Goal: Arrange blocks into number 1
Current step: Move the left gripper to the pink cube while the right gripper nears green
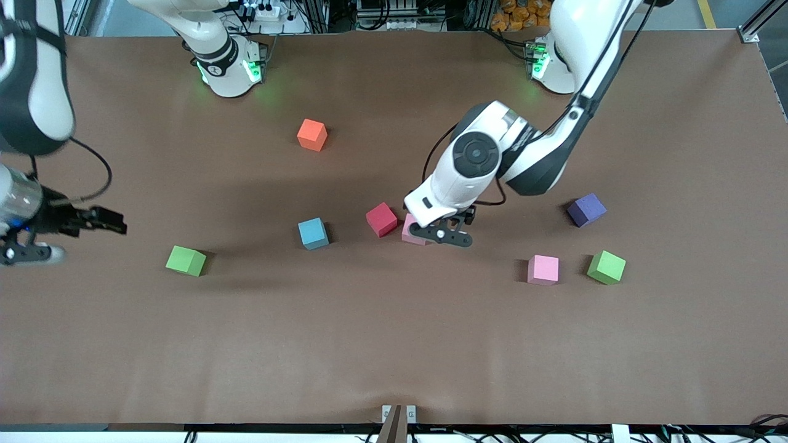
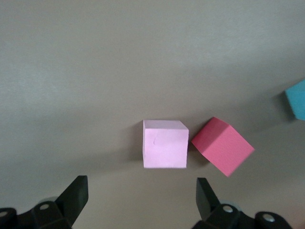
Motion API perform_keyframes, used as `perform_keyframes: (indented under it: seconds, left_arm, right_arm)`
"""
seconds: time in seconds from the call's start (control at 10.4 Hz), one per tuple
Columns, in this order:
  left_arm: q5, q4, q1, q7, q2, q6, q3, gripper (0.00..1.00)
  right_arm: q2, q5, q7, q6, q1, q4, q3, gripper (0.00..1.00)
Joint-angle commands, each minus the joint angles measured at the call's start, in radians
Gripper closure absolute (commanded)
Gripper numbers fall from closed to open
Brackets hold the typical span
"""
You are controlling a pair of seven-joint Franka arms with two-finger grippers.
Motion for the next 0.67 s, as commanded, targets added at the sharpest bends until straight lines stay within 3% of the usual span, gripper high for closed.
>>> perform_keyframes:
  seconds: [0.0, 0.58]
  left_arm:
    - [0.068, 0.019, -0.034, -0.100, 0.080, 0.075, 0.005, 0.00]
    - [0.092, 0.018, -0.065, -0.133, 0.141, 0.149, 0.008, 0.00]
  right_arm:
    - [0.103, -0.015, 0.010, 0.082, -0.044, 0.018, 0.012, 0.00]
    - [0.295, 0.000, 0.022, 0.232, -0.055, 0.013, 0.012, 0.00]
